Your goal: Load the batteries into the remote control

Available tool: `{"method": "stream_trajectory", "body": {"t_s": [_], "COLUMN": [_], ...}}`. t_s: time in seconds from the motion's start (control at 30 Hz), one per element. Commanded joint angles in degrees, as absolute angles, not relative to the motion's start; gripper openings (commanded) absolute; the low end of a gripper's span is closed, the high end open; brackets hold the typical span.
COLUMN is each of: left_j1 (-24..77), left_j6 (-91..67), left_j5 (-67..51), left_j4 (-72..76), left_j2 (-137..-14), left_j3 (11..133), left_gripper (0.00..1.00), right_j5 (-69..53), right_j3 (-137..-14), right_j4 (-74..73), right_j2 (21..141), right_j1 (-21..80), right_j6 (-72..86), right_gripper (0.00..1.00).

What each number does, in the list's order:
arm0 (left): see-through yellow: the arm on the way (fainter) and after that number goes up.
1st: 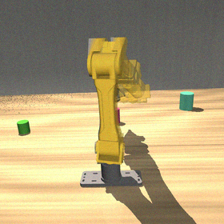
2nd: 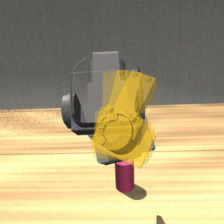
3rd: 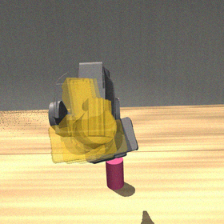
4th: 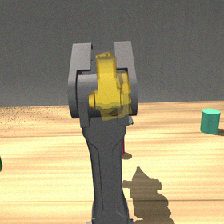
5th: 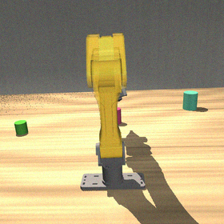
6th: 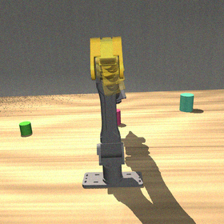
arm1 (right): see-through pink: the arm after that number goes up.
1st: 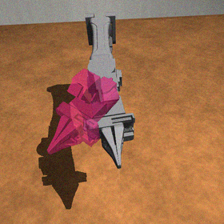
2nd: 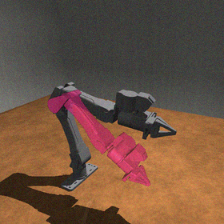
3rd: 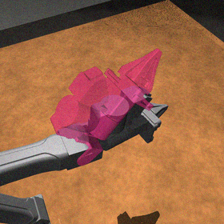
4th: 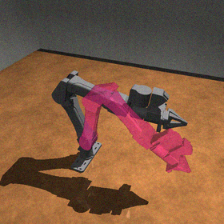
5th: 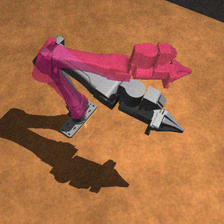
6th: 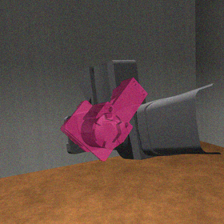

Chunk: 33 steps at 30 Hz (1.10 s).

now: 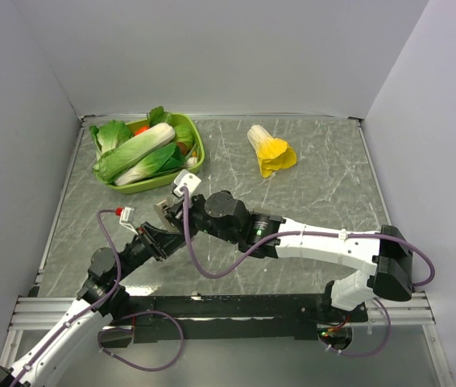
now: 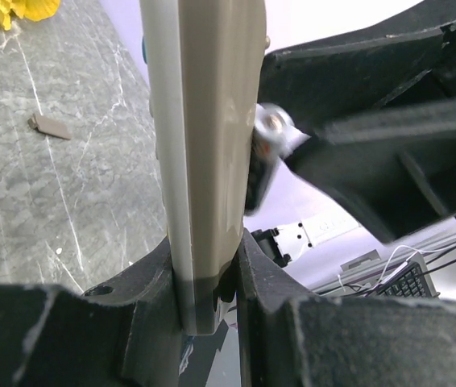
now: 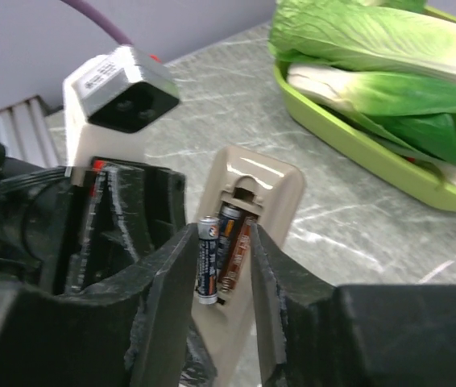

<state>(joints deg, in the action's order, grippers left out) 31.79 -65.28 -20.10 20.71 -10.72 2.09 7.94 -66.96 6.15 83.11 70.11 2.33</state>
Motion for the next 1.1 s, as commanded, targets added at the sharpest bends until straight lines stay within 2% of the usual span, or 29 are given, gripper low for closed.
{"method": "stream_trajectory", "body": {"t_s": [0.0, 0.43, 0.53, 0.67, 0.8, 0.93, 1.07], "left_j1": [31.82, 31.82, 31.82, 31.82, 31.82, 31.82, 31.82], "left_j6": [-65.39, -67.41, -67.41, -66.1, -64.34, -63.2, -61.62], "left_j5": [-21.27, -20.65, -20.48, -18.64, -16.71, -17.14, -18.37], "left_j4": [25.93, 23.56, 22.94, 19.27, 15.91, 16.96, 19.42], "left_j2": [-10.81, -10.72, -11.6, -12.22, -13.97, -18.45, -27.39], "left_j3": [0.09, 0.44, 0.35, 0.7, 0.79, 0.7, 1.49], "left_gripper": [0.01, 0.01, 0.01, 0.01, 0.02, 0.01, 0.01], "right_j5": [11.6, 14.07, 12.49, 10.2, 10.46, 8.54, 1.53], "right_j3": [-70.13, -70.84, -72.24, -75.31, -77.7, -71.65, -61.46], "right_j4": [3.43, 2.55, 1.06, -4.82, -12.38, -13.63, -7.68], "right_j2": [82.79, 85.96, 85.26, 84.46, 84.47, 82.27, 78.67], "right_j1": [69.61, 69.52, 69.35, 69.35, 68.73, 65.22, 59.78], "right_j6": [0.88, 0.96, 1.84, 4.48, 8.51, 16.15, 22.66], "right_gripper": [0.33, 0.32, 0.35, 0.47, 0.54, 0.54, 0.57]}}
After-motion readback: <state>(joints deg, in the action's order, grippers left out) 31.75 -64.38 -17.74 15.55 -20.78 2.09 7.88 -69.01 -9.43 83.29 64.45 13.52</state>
